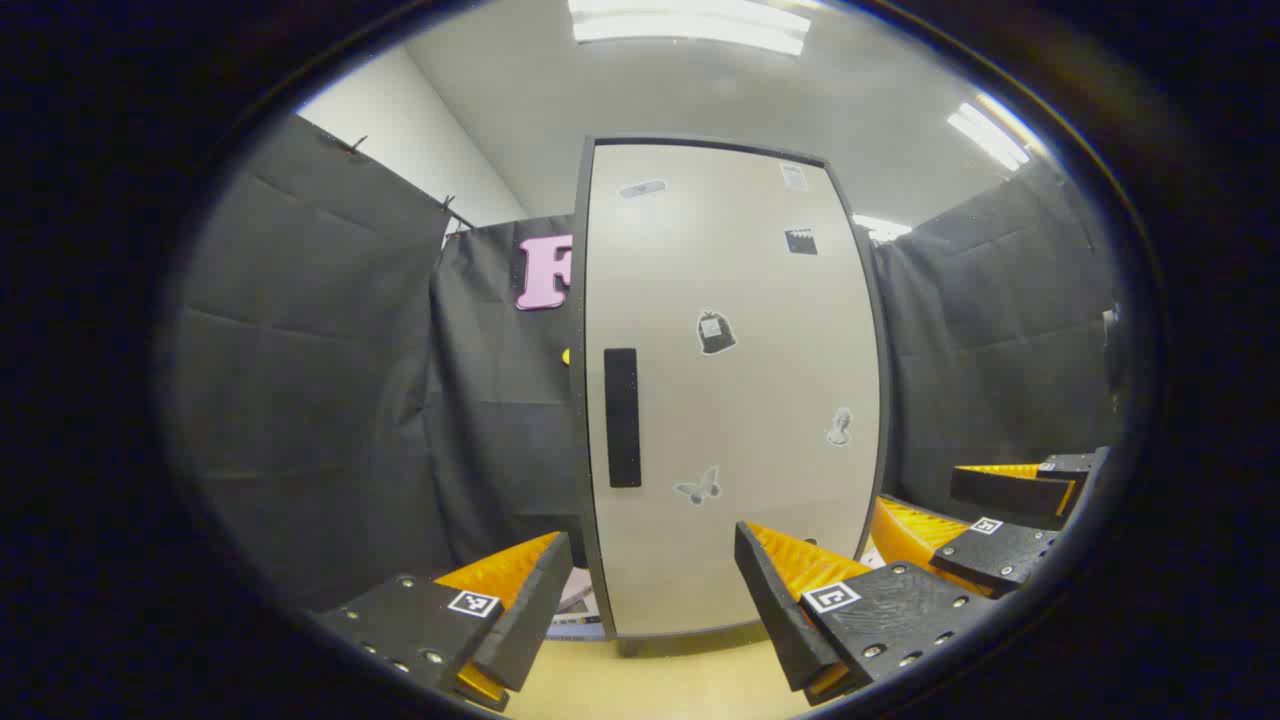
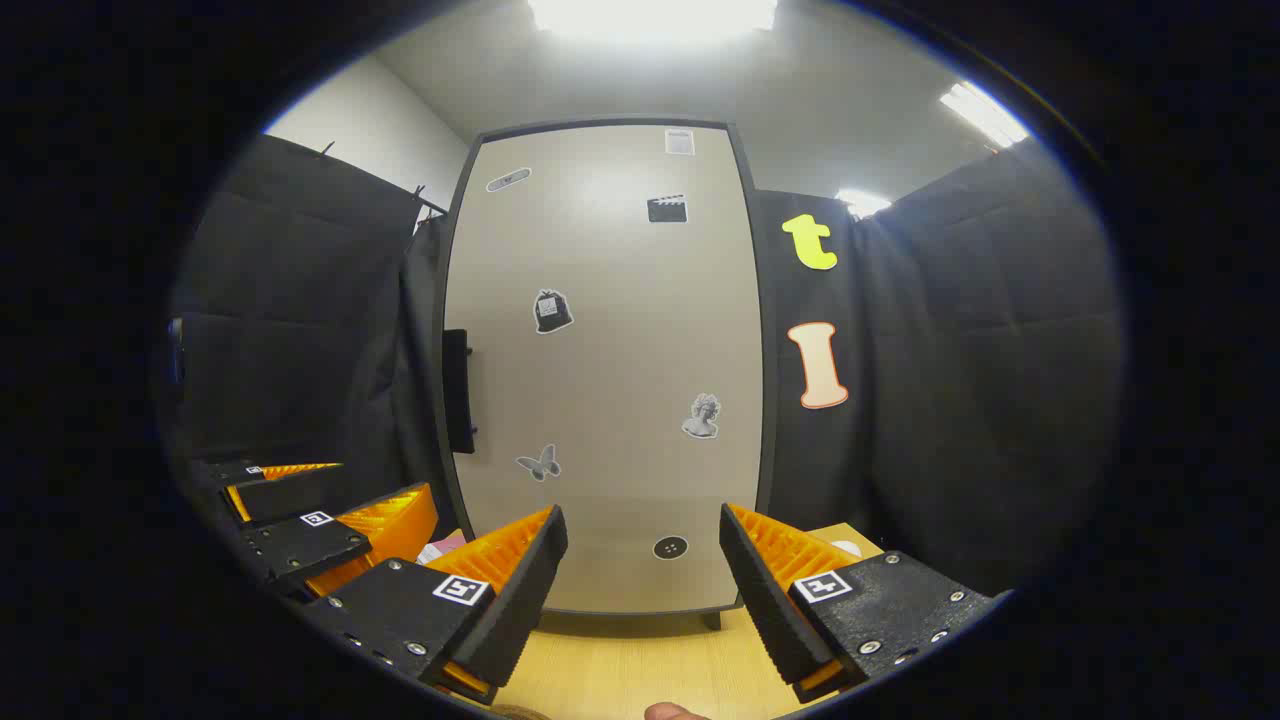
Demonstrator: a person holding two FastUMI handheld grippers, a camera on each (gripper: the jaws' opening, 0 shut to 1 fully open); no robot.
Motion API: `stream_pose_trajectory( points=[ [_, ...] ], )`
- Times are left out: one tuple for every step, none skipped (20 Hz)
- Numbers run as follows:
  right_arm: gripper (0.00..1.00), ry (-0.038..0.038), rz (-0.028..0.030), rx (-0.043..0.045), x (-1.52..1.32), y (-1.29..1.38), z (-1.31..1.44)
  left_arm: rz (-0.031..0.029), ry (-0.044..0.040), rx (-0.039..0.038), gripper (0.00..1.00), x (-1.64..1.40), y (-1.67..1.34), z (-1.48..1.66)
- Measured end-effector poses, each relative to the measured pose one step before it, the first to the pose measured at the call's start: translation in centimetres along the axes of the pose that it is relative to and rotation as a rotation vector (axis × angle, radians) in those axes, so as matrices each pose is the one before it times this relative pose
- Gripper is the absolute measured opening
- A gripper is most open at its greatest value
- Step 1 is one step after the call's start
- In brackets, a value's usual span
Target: Open the cabinet door with the right hand, grasp the bottle in the cabinet with the left hand and place it on the coaster, then close the cabinet door with the right hand.
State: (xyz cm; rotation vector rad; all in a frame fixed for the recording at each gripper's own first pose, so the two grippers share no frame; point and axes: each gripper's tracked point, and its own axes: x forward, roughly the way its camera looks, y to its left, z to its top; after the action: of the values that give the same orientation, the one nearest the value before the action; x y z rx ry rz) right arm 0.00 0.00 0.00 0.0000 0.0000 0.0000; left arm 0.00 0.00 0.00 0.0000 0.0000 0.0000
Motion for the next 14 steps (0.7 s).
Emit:
stream_pose_trajectory(
  points=[
    [0.95,-0.00417,0.00399,0.0008,0.134,-0.019,0.072,0.00371,0.00064,-0.00323,0.93,0.204,0.14,-0.076],
    [0.95,0.00094,0.00272,0.00014,0.133,0.039,-0.074,0.00655,0.00323,-0.00786,0.89,0.12,0.103,-0.095],
    [0.95,0.0008,0.00288,0.00169,0.136,-0.011,-0.011,-0.00141,0.00422,-0.00968,0.93,0.167,-0.068,-0.182],
    [0.95,-0.0007,0.00024,0.00211,0.212,-0.081,-0.03,0.00096,0.00405,-0.00151,0.94,0.044,0.023,-0.075],
    [0.95,-0.00463,-0.00066,0.00174,0.204,-0.056,0.188,-0.0013,0.0,0.00165,0.94,0.057,0.169,-0.092],
    [0.95,-0.00322,-0.00175,-0.00012,0.077,0.001,0.023,-0.00639,-0.00073,0.00198,0.93,0.089,-0.143,-0.037],
    [0.95,0.00126,-0.00018,-0.00218,0.213,-0.029,-0.016,0.00012,-0.00101,0.00063,0.93,0.098,-0.006,-0.062],
    [0.95,0.00123,0.0019,-0.00252,0.107,0.059,-0.066,-0.00128,0.00196,-0.00301,0.93,0.193,-0.085,-0.004],
    [0.95,-0.00022,0.00264,-0.00146,0.092,0.043,0.062,-0.00361,-0.00048,-0.00441,0.93,0.089,-0.164,-0.04],
    [0.95,-0.00172,0.00224,-0.00143,0.106,0.03,0.135,-0.00139,0.00036,0.00127,0.94,0.042,-0.078,0.019],
    [0.95,-0.00144,0.00001,-0.00278,0.081,-0.028,0.159,0.00153,-0.00239,0.00308,0.94,0.046,0.057,0.038],
    [0.95,-0.00191,-0.00063,-0.00307,0.055,-0.046,0.057,-0.00175,-0.00453,0.00033,0.94,0.092,-0.095,0.176],
    [0.95,-0.00008,-0.00176,-0.00453,0.058,-0.041,0.056,0.00141,-0.00408,-0.00152,0.93,-0.033,0.006,0.055],
    [0.95,0.00002,0.00023,-0.00469,-0.061,0.007,0.004,-0.00066,-0.00225,-0.00331,0.93,0.045,-0.036,0.064]
  ],
)
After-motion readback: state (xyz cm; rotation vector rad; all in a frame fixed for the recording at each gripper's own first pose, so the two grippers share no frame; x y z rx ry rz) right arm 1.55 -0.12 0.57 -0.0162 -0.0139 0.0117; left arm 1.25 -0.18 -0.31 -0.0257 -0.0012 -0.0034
